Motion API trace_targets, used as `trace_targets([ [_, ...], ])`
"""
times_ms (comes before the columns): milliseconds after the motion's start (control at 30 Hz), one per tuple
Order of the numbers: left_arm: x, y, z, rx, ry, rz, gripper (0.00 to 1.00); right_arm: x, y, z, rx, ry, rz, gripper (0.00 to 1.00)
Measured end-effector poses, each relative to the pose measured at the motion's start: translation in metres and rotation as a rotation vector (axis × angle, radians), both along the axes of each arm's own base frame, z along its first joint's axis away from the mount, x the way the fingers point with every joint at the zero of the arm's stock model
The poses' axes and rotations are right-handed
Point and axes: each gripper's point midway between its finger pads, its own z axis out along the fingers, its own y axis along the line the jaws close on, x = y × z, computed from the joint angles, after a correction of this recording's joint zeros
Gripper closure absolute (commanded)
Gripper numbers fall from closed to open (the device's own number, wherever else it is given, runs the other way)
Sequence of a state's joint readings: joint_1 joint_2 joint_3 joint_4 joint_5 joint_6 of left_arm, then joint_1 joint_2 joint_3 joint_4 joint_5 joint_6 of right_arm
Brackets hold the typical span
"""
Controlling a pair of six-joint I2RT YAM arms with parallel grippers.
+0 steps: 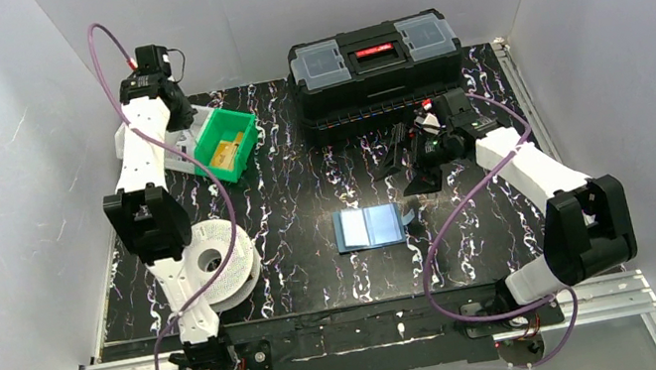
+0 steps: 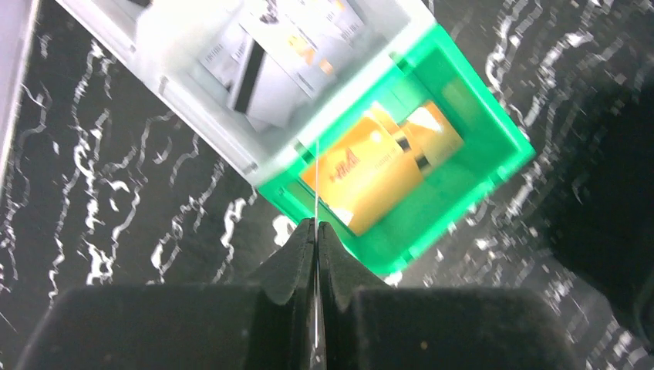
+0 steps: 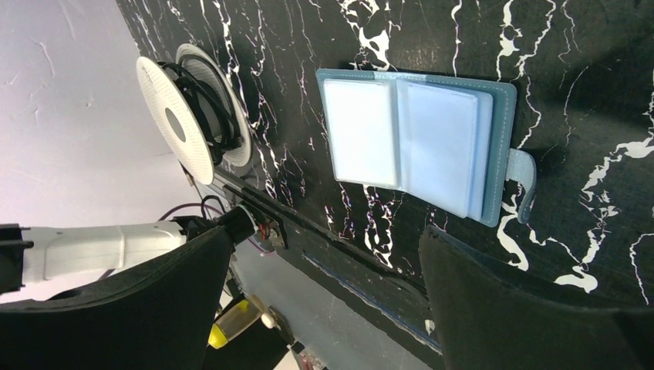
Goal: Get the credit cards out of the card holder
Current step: Place the credit card in the storage box.
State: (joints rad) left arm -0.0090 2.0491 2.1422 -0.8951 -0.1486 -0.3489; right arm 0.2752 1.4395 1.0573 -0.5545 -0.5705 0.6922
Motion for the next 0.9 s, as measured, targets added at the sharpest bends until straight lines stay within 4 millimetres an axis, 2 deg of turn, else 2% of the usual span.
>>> trace_targets([
  [133,0.018,0.031,-0.019,0.078,0.027,0.039,1.00,-0.001,-0.001,-0.004,-0.012,0.010,0.002,0.02],
  [367,0.037,0.061,-0.031,0.177,0.036,0.041,1.00,0.003,-0.002,-0.004,-0.032,0.020,0.000,0.02],
  [667,0.063,0.067,-0.059,0.232,0.045,-0.025,1.00,0.007,-0.003,-0.004,-0.048,0.035,-0.005,0.02],
  [900,0.072,0.071,-0.081,0.272,0.073,-0.065,1.00,0.009,-0.004,-0.011,-0.064,0.061,-0.011,0.02],
])
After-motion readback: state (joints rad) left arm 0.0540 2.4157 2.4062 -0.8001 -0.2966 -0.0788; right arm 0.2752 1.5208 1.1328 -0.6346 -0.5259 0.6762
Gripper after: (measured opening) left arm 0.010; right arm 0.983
